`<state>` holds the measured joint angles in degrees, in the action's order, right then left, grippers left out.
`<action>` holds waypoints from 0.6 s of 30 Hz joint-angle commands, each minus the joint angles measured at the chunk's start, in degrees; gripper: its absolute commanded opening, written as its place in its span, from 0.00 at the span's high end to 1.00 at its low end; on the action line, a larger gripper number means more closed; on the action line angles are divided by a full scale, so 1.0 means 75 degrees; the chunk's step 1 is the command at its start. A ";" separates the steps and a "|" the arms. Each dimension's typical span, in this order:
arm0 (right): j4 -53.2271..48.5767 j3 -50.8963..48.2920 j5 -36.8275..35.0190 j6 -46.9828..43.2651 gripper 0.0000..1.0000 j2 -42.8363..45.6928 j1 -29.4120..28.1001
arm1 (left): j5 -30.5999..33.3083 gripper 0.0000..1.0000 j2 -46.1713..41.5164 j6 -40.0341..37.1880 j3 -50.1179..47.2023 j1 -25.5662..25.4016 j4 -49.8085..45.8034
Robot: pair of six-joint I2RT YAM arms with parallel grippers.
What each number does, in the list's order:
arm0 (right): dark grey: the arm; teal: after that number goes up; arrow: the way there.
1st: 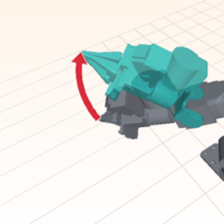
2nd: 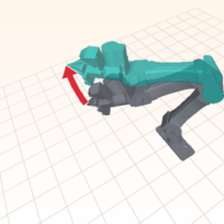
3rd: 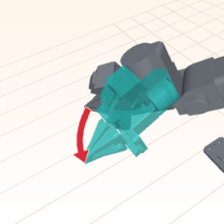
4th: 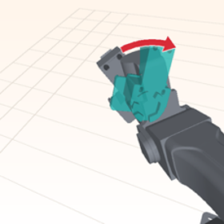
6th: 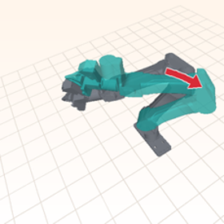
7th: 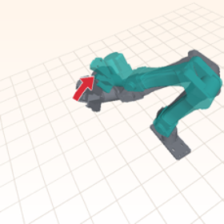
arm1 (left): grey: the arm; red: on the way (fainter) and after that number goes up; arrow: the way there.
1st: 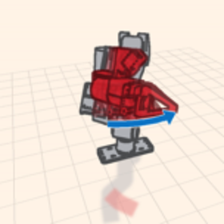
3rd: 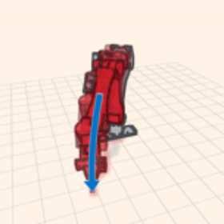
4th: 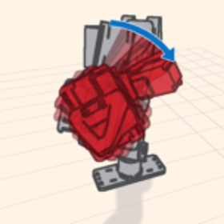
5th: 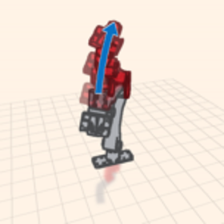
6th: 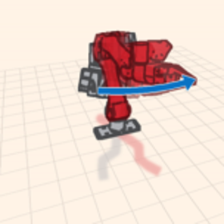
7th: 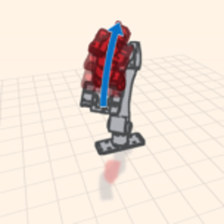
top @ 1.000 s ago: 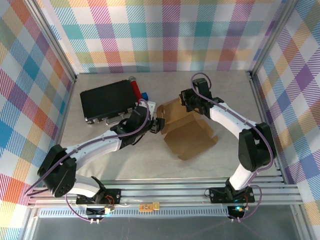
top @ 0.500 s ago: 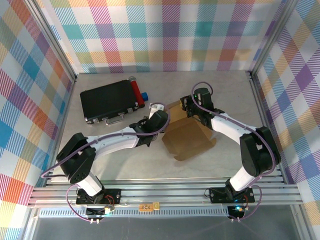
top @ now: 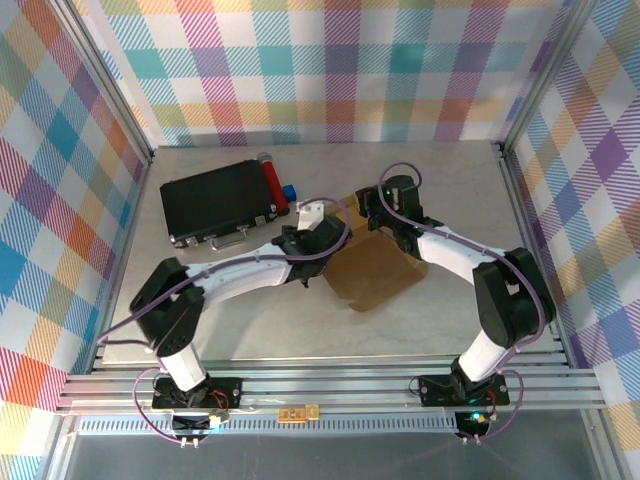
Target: Fold the paper box
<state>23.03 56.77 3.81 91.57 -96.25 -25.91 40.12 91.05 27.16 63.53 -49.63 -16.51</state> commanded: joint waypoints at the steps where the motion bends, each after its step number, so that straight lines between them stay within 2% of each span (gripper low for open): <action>1: 0.1685 -0.0255 0.0621 -0.0339 1.00 -0.0459 0.0102 | -0.2261 0.33 -0.2113 -0.0437 -0.1284 0.0563 0.1256; 3: 0.2393 -0.0281 0.1014 -0.0536 1.00 -0.0673 0.0182 | -0.3569 0.40 -0.3148 -0.0703 -0.2072 0.1208 0.1517; 6: 0.3219 -0.0329 0.1482 -0.0741 1.00 -0.0958 0.0209 | -0.4667 0.54 -0.3881 -0.1107 -0.2721 0.2060 0.1192; 9: 0.3888 -0.0315 0.1929 -0.0756 1.00 -0.1253 0.0209 | -0.4870 0.62 -0.4036 -0.1560 -0.3123 0.2321 0.1167; 13: 0.4358 -0.0421 0.2161 -0.0698 1.00 -0.1428 0.0219 | -0.4922 0.63 -0.3874 -0.1597 -0.3519 0.2339 0.1647; 18: 0.4402 -0.0580 0.2472 -0.0731 1.00 -0.1552 0.0264 | -0.5283 0.63 -0.3526 -0.1957 -0.4095 0.2328 0.3168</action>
<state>51.57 53.63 19.31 87.33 -107.13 -24.34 3.81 63.55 15.79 34.28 -32.47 -2.09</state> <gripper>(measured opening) 0.066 0.375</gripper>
